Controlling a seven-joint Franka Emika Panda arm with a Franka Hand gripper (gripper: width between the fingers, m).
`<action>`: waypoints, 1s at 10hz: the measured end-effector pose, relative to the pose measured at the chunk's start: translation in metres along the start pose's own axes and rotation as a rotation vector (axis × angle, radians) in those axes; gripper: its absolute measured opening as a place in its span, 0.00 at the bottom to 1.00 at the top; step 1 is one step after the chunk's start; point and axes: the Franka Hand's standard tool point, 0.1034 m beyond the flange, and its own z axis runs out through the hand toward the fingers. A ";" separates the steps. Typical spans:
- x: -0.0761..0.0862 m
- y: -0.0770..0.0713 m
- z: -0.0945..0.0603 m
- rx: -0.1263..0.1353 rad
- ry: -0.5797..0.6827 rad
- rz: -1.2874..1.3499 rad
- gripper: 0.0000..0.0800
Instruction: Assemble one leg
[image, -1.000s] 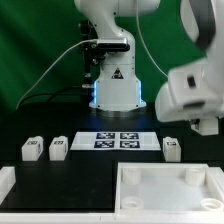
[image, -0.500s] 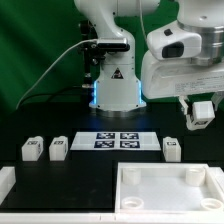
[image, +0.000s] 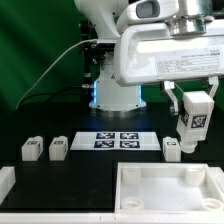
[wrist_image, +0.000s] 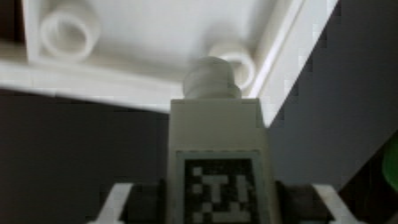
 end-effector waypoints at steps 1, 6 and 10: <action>-0.003 0.006 -0.001 -0.034 0.152 -0.005 0.36; -0.015 -0.005 0.020 -0.033 0.217 -0.010 0.36; -0.003 -0.019 0.061 0.000 0.228 -0.002 0.36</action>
Offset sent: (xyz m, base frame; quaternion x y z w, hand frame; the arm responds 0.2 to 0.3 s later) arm 0.0000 0.0000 0.0000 0.0000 0.0000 0.0000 1.0000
